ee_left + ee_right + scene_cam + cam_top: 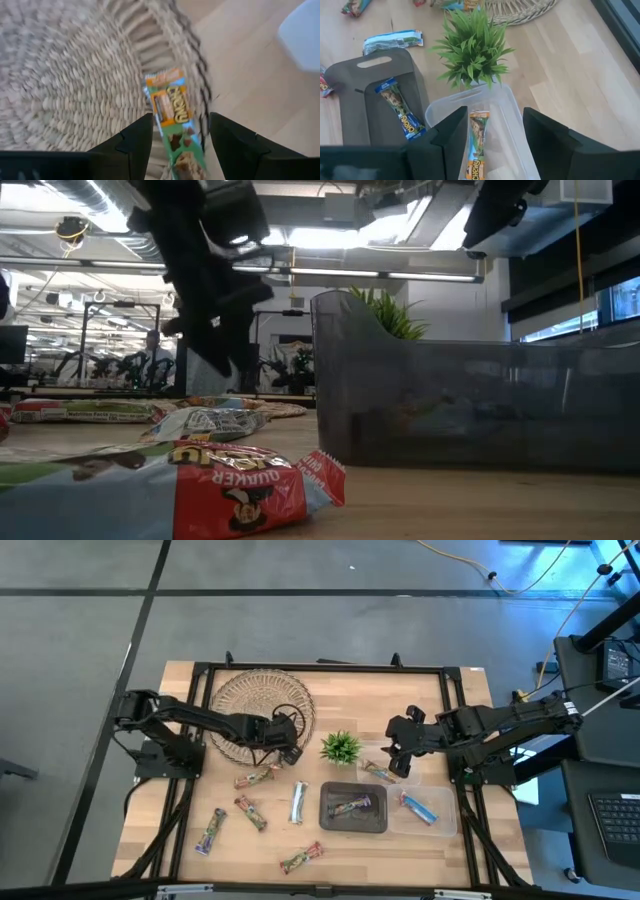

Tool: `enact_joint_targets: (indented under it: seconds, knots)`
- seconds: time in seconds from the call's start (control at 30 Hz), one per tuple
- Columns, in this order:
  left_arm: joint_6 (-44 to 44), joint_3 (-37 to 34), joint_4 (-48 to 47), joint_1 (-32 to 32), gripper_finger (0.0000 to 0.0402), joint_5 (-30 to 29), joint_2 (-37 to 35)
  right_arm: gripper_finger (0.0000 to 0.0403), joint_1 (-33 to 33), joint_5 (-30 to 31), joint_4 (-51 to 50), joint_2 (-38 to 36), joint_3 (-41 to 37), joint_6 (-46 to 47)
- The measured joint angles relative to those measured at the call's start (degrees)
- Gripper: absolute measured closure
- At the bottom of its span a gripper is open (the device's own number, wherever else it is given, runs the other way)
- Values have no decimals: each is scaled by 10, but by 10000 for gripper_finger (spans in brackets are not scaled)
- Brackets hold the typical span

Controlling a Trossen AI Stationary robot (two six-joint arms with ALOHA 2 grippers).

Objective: Pick and place Granola Bars by type
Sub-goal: Put the orange granola bar into the top transparent bin

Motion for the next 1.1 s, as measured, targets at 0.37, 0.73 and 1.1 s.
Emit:
enact_joint_targets:
  seconds: [0.37,0.73,1.1]
  knots:
    - [-4,0,15,1,214,47,73,208,0,0,2,0,0,-1]
    - [-4,0,15,1,287,57,71,208,0,0,2,0,0,-1]
    - [12,6,11,1,357,95,53,208,10,-40,103,2,0,-36]
